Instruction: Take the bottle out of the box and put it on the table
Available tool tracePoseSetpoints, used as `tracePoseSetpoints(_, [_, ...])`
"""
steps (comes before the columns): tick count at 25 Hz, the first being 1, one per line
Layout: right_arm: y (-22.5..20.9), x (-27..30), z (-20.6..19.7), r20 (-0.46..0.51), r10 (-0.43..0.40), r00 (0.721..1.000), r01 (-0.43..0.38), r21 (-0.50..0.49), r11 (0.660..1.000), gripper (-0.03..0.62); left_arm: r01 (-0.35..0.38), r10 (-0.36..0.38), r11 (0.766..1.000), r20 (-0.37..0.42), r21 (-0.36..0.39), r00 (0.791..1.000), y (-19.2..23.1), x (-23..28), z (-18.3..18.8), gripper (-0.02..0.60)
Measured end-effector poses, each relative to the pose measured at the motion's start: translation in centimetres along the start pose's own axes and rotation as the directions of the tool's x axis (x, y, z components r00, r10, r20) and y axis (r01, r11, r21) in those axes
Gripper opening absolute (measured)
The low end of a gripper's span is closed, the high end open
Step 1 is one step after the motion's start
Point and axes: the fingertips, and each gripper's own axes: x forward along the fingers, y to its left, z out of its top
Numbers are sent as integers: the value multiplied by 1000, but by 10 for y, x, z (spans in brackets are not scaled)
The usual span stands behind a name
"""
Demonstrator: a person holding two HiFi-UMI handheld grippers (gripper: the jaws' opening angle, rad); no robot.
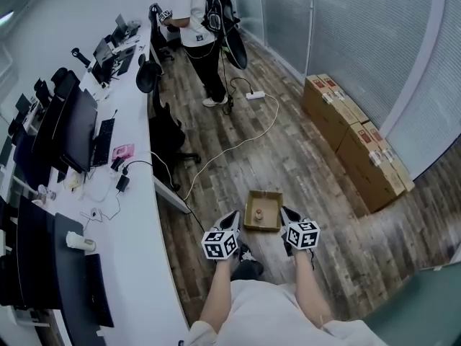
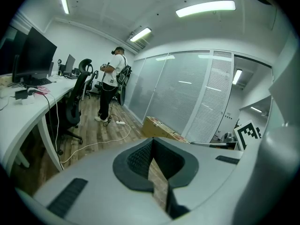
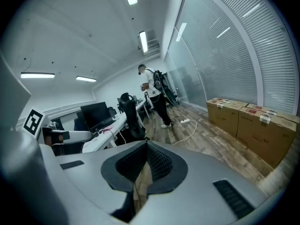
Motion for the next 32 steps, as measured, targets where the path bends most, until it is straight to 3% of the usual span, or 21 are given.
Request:
tracePoseSetpoints(13, [-10, 106, 30, -110, -9, 994, 6, -25, 1000, 40, -7, 10, 995, 29, -100, 1000, 91, 66, 54, 14])
tracePoseSetpoints(18, [-18, 140, 44, -187, -31, 982, 20, -61, 998, 40, 3, -4, 983, -5, -181, 1000, 118, 100, 55, 14])
tracePoseSetpoints(23, [-26, 180, 56, -178, -30, 984, 24, -32, 999, 40, 5, -13, 980, -40, -199, 999, 150, 132, 58, 14])
tracePoseSetpoints(32, [-46, 224, 23, -270, -27, 962, 27, -4, 1000, 40, -59, 27, 961, -121, -271, 992, 200, 168, 28, 14])
